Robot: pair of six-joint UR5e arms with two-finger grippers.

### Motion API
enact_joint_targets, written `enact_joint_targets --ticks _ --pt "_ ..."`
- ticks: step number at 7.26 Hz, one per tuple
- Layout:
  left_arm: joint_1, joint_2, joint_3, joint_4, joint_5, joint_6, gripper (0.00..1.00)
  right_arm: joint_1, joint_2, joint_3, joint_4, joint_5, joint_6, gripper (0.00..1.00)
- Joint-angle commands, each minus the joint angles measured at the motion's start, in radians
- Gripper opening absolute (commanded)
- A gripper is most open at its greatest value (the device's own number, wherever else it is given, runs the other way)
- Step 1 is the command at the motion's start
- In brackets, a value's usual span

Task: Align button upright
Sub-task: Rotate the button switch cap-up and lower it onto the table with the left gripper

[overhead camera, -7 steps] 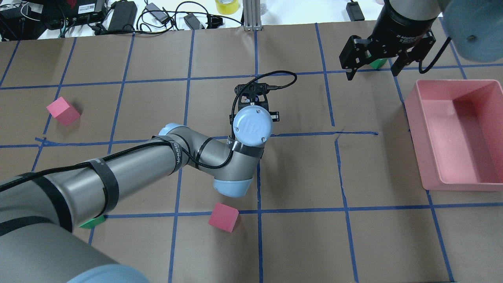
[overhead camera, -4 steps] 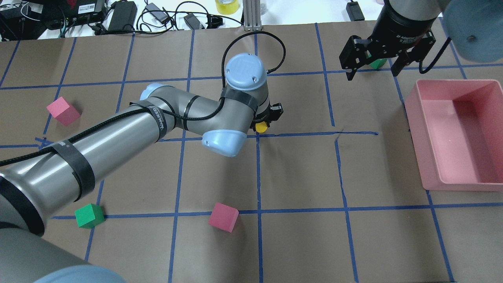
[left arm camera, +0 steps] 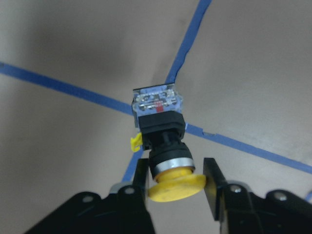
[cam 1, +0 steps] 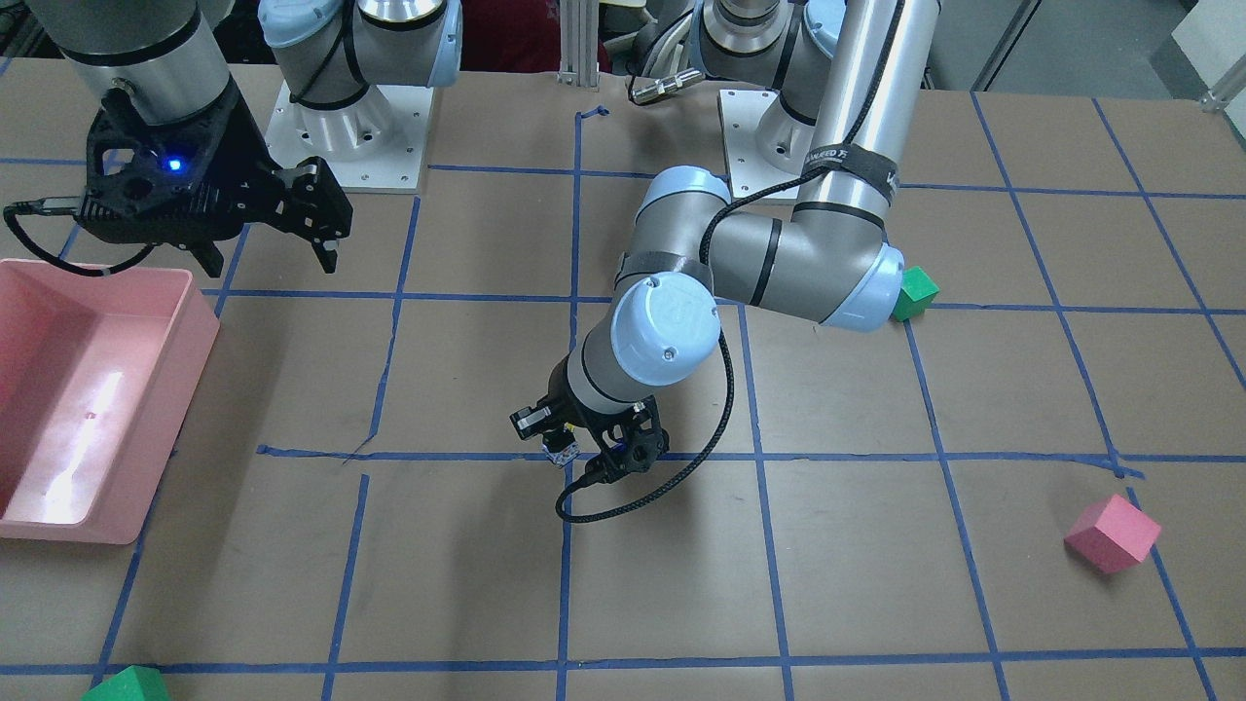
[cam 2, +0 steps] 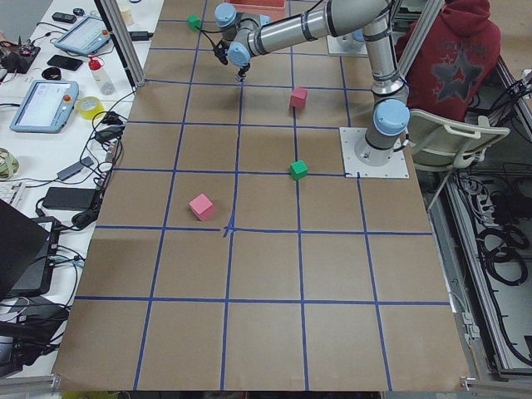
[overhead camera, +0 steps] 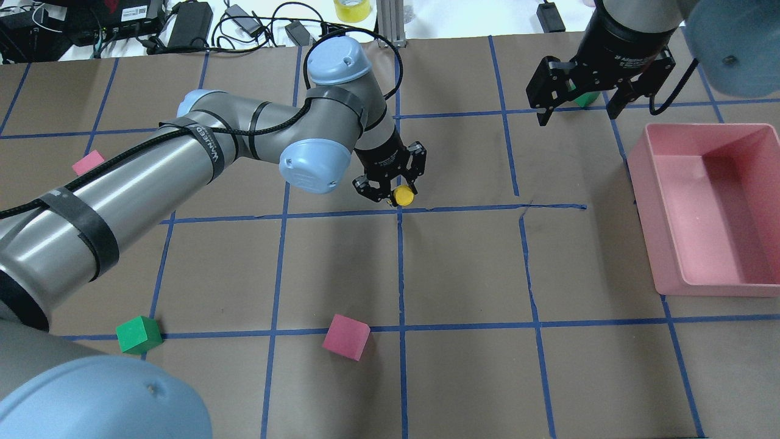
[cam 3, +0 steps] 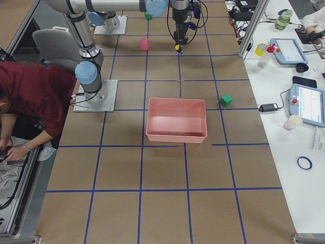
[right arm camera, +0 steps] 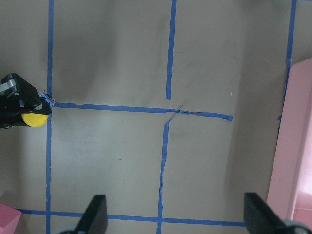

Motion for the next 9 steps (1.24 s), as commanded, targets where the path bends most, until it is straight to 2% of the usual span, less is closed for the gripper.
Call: enact_joint_targets --ticks 1,2,4,5,9 --pt "0.043 -0.047 0.028 -0.032 -0.062 0.014 0.0 -0.001 0.0 0.0 0.002 -0.002 0.0 1.0" --pt "0.092 -0.047 0.054 -0.14 -0.073 0.086 0.0 0.0 0.0 0.0 0.002 -0.002 0.0 1.0" --pt "0.095 -0.057 0.047 -0.151 -0.097 0.079 0.0 0.001 -0.001 0.011 0.0 0.0 0.0 1.0" --pt "0.095 -0.067 0.047 -0.15 -0.164 0.08 0.0 0.001 -0.001 0.012 0.0 0.0 0.0 1.0" --pt "0.095 -0.072 0.045 -0.148 -0.173 0.09 0.0 -0.001 -0.001 0.012 0.0 -0.002 -0.002 1.0"
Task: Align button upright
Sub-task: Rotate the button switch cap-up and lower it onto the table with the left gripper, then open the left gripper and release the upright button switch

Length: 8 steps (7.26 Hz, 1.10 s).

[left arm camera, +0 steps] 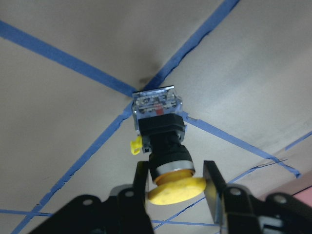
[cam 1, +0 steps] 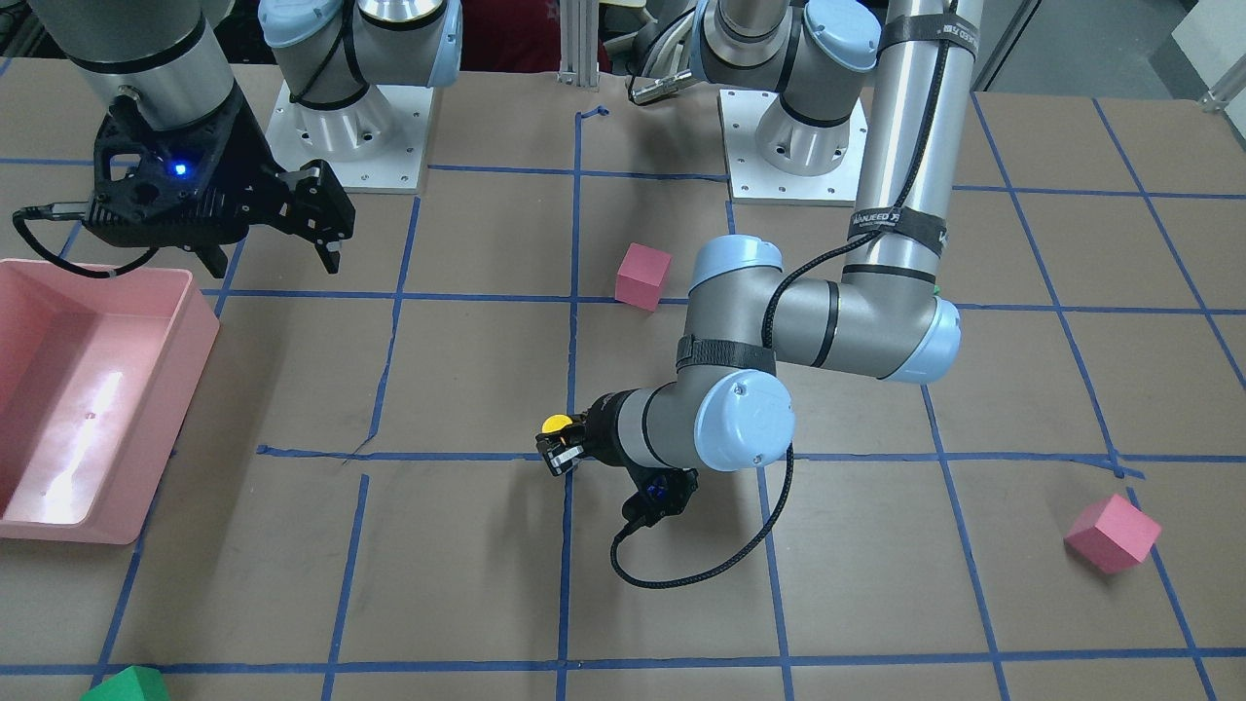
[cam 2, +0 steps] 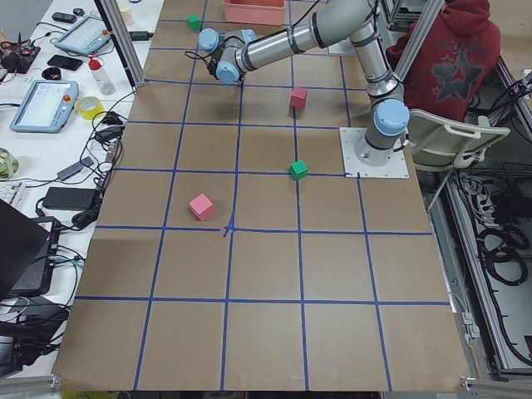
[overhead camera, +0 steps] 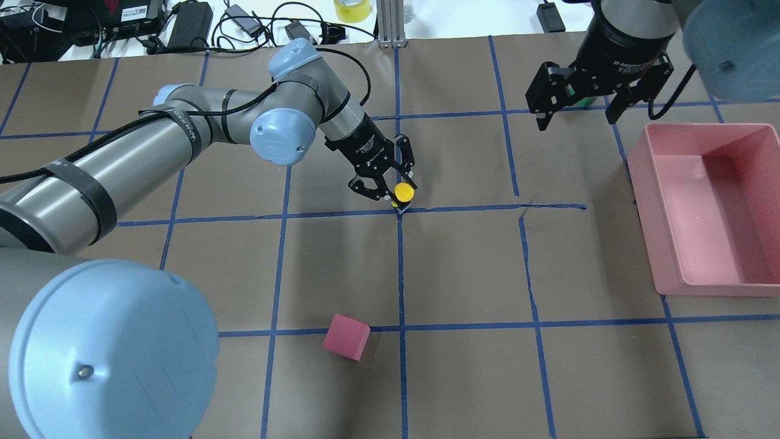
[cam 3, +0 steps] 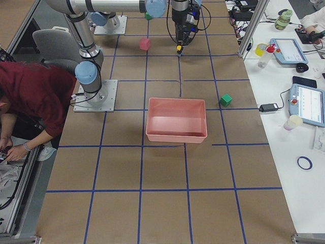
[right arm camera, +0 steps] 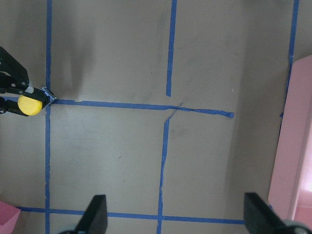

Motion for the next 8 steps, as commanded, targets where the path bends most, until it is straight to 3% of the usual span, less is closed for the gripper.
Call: enact_joint_targets --ticks 1,2,4,6,7,8 --pt "0.0 -0.005 -0.001 0.004 0.006 0.005 0.74 0.0 0.0 0.0 0.0 0.0 -0.001 1.0" --pt "0.0 -0.005 -0.003 0.007 0.007 0.005 0.91 -0.001 0.0 0.0 0.002 -0.001 -0.001 1.0" --pt "0.002 0.002 0.014 0.007 0.007 0.005 0.95 -0.001 0.0 0.002 0.002 -0.001 -0.001 1.0" --pt "-0.001 0.109 0.019 -0.012 0.14 0.065 1.0 0.0 0.0 0.002 0.002 -0.001 -0.001 1.0" --pt "-0.001 0.187 0.005 -0.066 0.149 0.129 1.0 -0.001 0.0 0.002 0.003 -0.001 -0.001 1.0" --pt "0.0 0.258 0.007 -0.155 0.253 0.272 1.0 -0.001 0.0 0.002 0.003 -0.001 -0.001 1.0"
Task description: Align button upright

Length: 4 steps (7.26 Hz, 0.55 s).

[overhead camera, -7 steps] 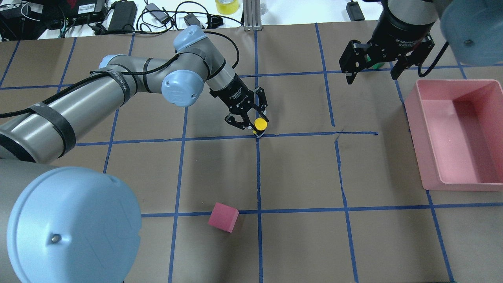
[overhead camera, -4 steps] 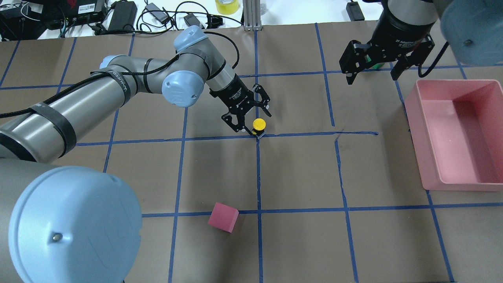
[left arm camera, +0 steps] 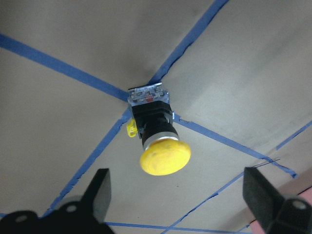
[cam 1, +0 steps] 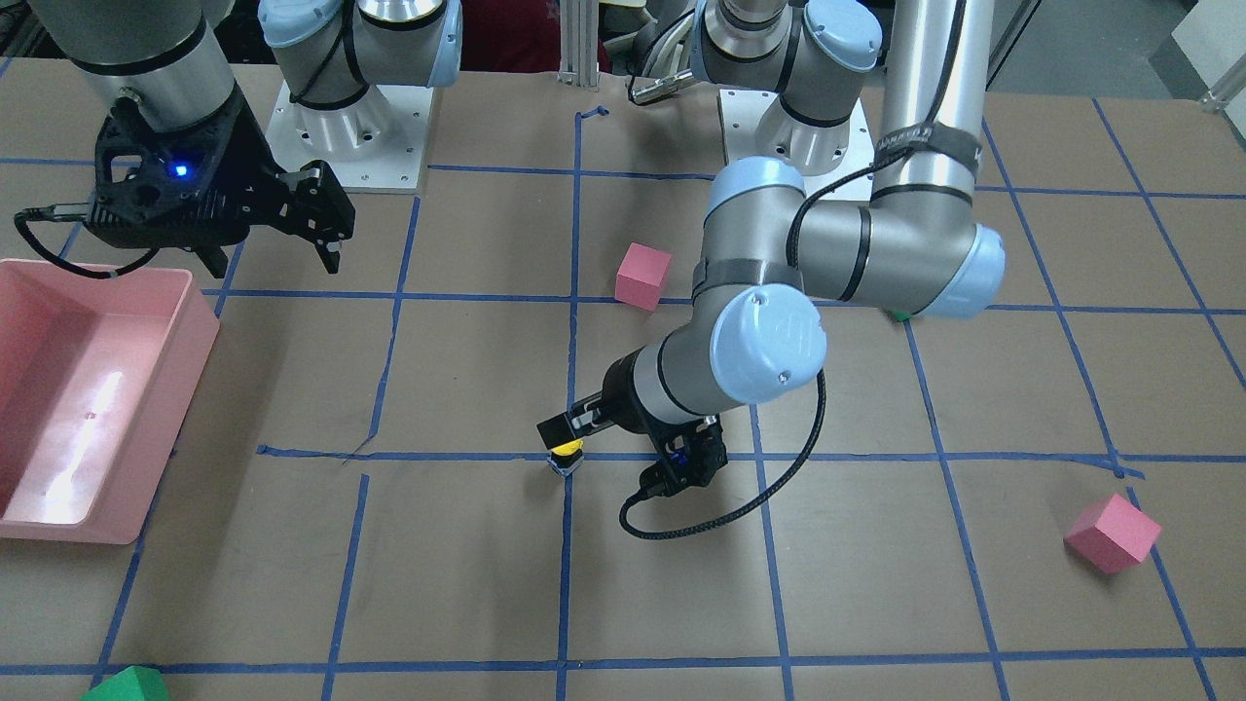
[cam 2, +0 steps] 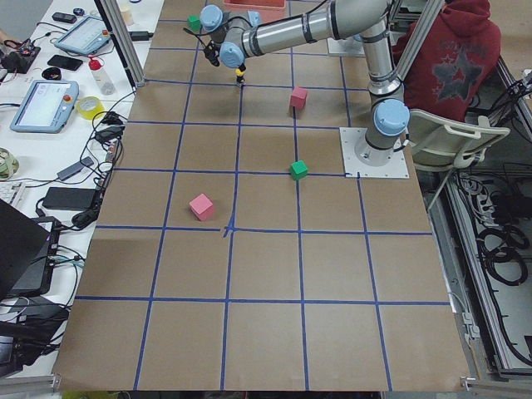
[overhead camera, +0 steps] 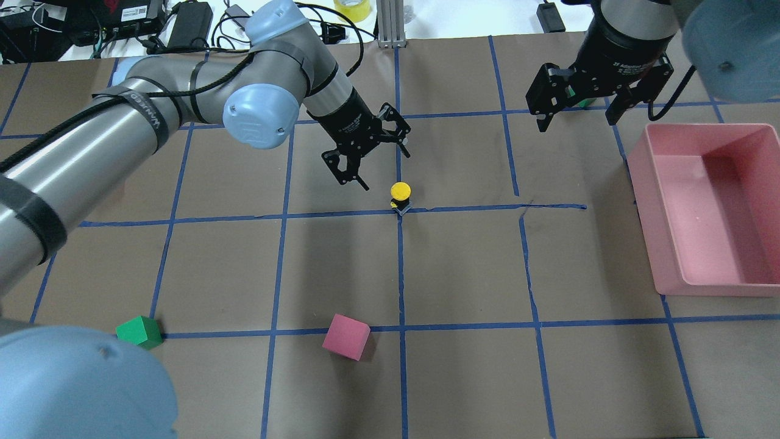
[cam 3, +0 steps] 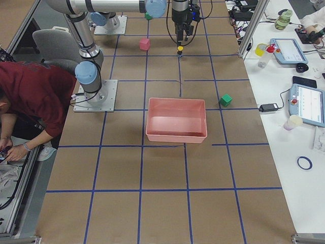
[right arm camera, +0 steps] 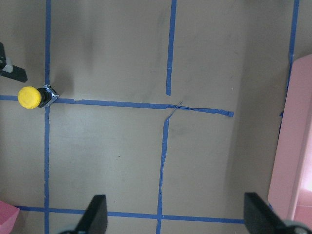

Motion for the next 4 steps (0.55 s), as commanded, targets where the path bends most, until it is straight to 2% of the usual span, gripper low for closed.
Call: enact_joint_targets --ticks 1,2,3,4 --pt "0.007 0.165 0.01 -0.21 0.192 0.32 1.0 -0.001 0.0 0.0 0.001 0.0 0.0 1.0" --pt "0.04 0.235 0.011 -0.29 0.3 0.489 1.0 0.001 0.0 0.0 0.001 0.002 0.0 1.0" --pt "0.063 0.286 0.017 -0.332 0.343 0.547 1.0 0.001 0.0 0.0 0.001 0.002 0.0 1.0" --pt "0.063 0.332 0.026 -0.335 0.34 0.545 1.0 0.001 0.0 0.0 0.002 0.002 0.0 1.0"
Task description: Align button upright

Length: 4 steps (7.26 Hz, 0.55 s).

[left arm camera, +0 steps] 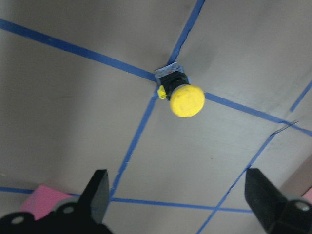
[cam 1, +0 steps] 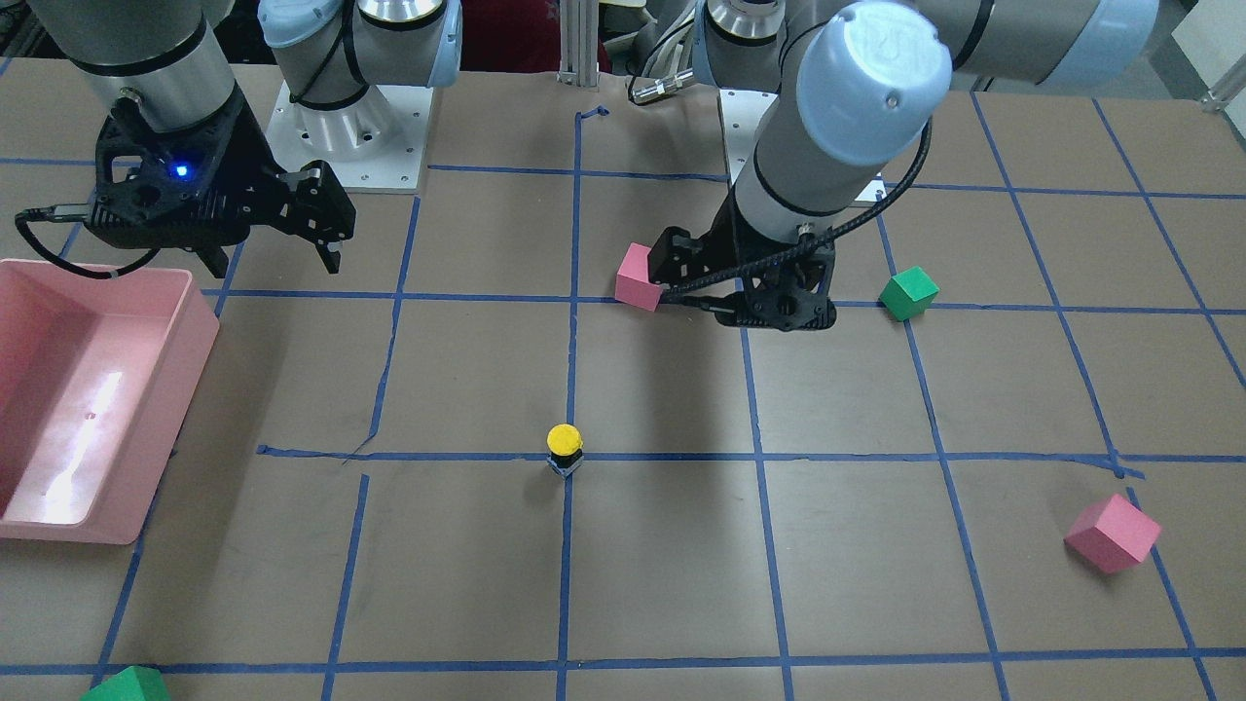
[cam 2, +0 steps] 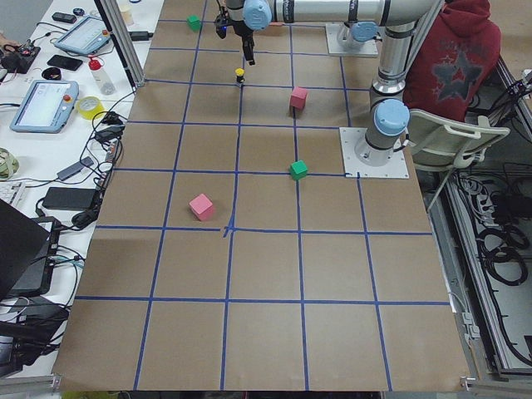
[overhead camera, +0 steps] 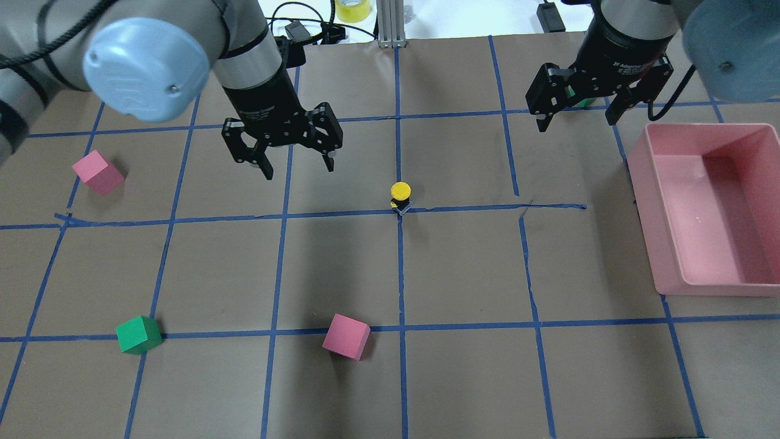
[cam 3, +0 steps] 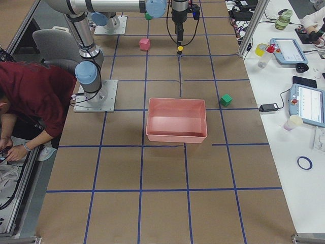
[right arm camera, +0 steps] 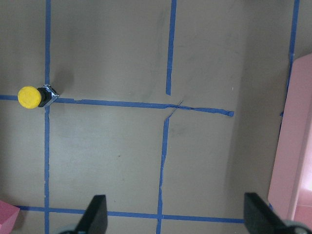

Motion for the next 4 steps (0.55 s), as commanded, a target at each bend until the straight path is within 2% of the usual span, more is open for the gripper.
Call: enact_joint_targets --ticks 1,2,4 --pt "0.006 0.093 0.043 -0.027 0.05 0.02 1.0 0.0 0.0 0.0 0.001 -0.001 0.0 1.0" --pt "0.006 0.111 0.054 -0.016 0.107 0.021 1.0 0.0 0.0 0.0 0.001 -0.001 0.0 1.0" --pt "0.006 0.134 0.039 -0.008 0.119 0.027 1.0 0.0 0.0 0.0 0.003 -0.001 0.0 1.0"
